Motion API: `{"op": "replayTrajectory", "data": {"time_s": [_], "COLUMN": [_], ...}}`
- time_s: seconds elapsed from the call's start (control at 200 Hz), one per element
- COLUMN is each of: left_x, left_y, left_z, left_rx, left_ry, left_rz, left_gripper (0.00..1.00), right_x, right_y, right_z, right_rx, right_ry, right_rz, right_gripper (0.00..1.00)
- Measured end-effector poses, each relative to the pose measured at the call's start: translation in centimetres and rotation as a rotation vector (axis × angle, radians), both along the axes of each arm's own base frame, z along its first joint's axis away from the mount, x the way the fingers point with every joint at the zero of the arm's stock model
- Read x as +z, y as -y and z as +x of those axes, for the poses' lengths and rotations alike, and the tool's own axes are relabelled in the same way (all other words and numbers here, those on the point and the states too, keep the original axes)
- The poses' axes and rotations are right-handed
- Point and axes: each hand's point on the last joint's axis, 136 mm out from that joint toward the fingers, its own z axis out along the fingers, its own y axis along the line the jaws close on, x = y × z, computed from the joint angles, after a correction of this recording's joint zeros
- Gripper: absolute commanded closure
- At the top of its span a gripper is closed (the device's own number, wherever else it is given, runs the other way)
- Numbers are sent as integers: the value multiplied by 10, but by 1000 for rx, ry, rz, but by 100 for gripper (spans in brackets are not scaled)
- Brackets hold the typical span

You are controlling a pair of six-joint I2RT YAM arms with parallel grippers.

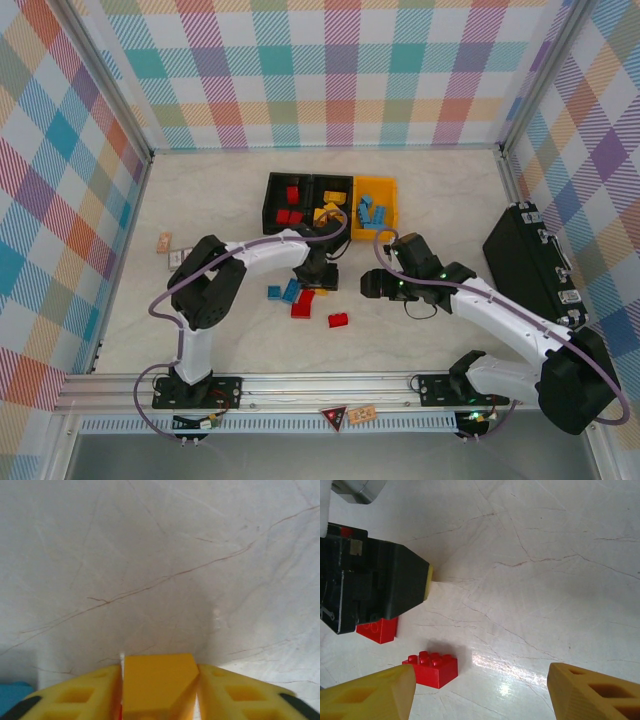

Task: Sort the legos into containers by color
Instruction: Pick up the lego from the center of the table, then place the lego in the container.

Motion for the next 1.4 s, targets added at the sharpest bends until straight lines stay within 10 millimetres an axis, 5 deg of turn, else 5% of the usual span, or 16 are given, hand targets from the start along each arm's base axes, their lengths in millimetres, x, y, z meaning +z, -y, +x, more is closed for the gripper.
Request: {"op": "replayTrajectory", "data": {"time_s": [0.355, 0.525, 0.9, 1.245, 1.4], "left_x": [5, 24, 105, 102, 103], "left_y": [5, 14, 14, 8, 16], "left_z": [6, 25, 126, 199, 223], "left_rx": [-6, -8, 67, 132, 137], "left_ry": [10, 57, 266, 324, 360], "left_rz": [2, -35, -124, -111, -128], "left_gripper": [73, 73, 73, 72, 70], "right_x": [-1, 5, 14, 44, 43], "right_y": [1, 5, 6, -9, -13], "right_z": [0, 3, 15, 64, 71], "right_rx": [-1, -20, -49, -84, -84], "right_ry": [0, 17, 39, 105, 106], "right_rz": [-1, 12, 28, 63, 63], "right_gripper": [30, 30, 30, 30, 30]}}
